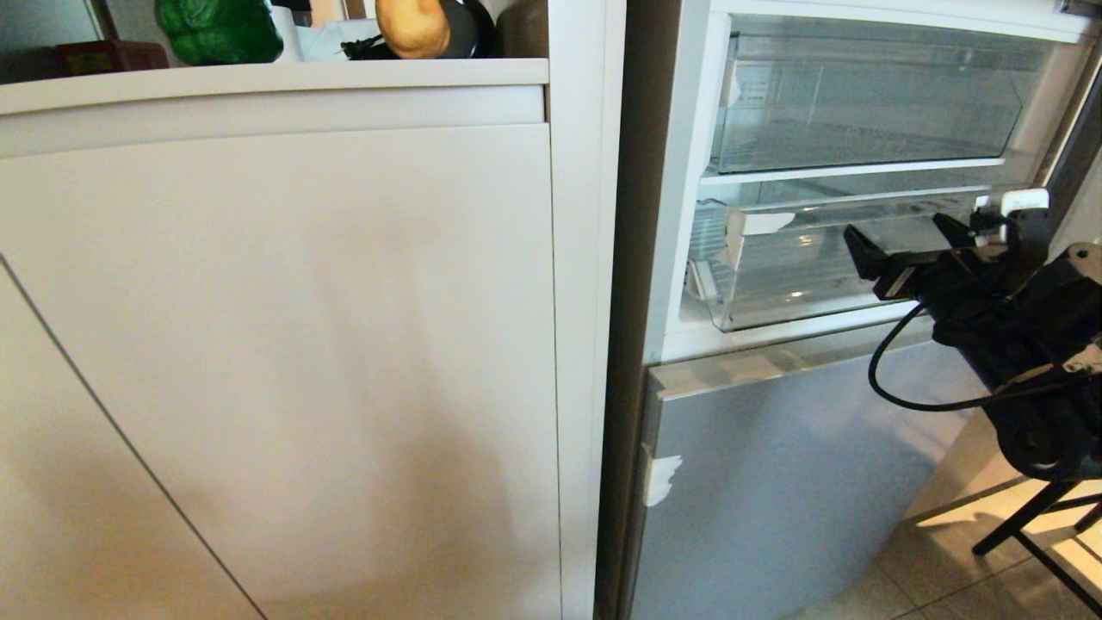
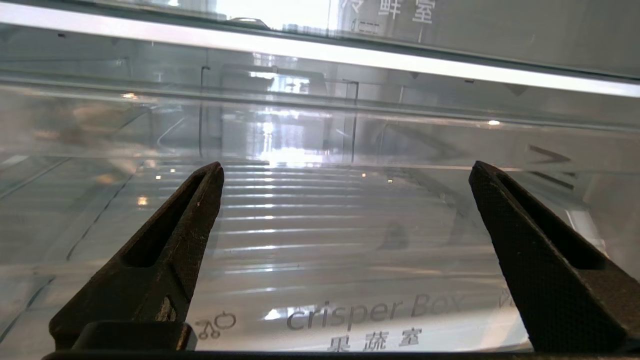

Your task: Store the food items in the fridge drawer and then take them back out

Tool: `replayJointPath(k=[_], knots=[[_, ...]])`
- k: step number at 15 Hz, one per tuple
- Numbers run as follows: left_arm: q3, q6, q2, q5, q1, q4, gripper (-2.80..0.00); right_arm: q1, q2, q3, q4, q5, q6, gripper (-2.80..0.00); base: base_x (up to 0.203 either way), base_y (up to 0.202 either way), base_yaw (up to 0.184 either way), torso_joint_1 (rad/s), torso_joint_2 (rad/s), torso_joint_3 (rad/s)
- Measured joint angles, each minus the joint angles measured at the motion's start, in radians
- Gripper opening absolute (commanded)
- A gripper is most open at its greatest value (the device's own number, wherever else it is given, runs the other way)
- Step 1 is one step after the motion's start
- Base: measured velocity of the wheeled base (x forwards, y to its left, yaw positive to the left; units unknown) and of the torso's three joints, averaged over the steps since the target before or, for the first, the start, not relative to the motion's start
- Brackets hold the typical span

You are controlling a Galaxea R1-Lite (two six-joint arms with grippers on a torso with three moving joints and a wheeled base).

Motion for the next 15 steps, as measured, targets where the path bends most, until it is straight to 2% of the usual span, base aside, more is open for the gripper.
replayJointPath(k=[9,15], knots=[[0.000,0.000,0.000,0.000,0.000,0.000,-2.80,-0.011,0.019,-0.044,0.000,-0.001,0.001,0.00,0.000,0.000,0.000,0.000,0.00,0.000],[0.000,0.000,0.000,0.000,0.000,0.000,-2.80,-0.012,-0.035,0.002,0.006,-0.001,-0.001,0.00,0.000,0.000,0.000,0.000,0.00,0.000]])
